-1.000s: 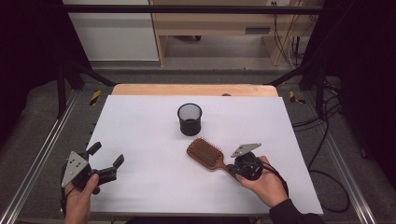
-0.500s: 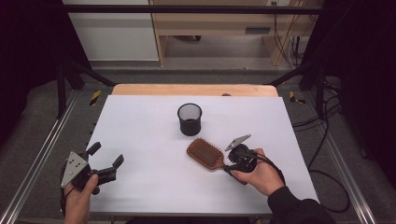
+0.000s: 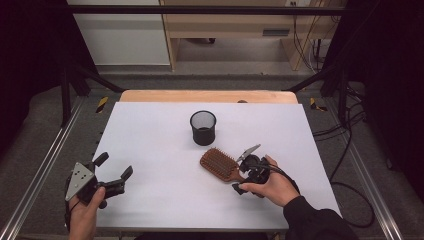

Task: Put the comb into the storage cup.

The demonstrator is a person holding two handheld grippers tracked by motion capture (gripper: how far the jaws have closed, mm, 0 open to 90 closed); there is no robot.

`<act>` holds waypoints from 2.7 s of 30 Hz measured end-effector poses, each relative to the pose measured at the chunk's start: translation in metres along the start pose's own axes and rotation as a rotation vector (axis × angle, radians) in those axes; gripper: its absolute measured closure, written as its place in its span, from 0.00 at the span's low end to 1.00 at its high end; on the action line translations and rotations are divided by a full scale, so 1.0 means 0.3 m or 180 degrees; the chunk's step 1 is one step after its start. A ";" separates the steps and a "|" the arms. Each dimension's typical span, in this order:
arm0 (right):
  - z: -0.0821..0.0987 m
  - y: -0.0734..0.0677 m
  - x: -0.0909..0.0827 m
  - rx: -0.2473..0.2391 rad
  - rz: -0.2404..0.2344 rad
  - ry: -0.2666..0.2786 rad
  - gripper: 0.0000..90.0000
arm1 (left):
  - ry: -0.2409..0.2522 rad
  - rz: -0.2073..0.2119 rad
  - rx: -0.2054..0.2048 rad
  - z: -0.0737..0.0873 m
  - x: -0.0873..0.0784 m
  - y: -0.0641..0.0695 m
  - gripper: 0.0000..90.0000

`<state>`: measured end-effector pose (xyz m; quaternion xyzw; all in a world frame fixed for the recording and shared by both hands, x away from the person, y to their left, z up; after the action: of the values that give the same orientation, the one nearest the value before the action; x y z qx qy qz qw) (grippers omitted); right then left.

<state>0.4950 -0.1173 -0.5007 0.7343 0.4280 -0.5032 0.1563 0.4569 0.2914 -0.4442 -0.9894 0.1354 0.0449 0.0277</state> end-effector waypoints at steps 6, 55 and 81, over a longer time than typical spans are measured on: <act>0.007 0.000 0.023 0.0022 -0.0092 -0.0125 0.13 | -0.0001 0.0009 0.0011 0.000 0.001 0.002 0.05; -0.016 -0.020 0.039 0.0033 0.0046 -0.0304 0.81 | 0.0007 0.0012 -0.0003 -0.003 0.001 0.002 0.05; -0.026 -0.037 -0.105 -0.0129 0.0003 0.1016 0.81 | 0.0003 0.0248 -0.0184 -0.070 0.003 0.121 0.05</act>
<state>0.4871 -0.1203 -0.4676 0.8019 0.4571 -0.3712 0.1013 0.4497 0.2550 -0.4251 -0.9838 0.1725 0.0494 -0.0027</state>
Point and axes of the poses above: each handheld gripper's, and its own axes: x roughly forward along the jaws, z roughly out of its underside, y roughly to its right, the point moved 6 cm from there along x, roughly forward along the jaws, and after that the axes turned 13 degrees about -z, right-handed, at the moved point
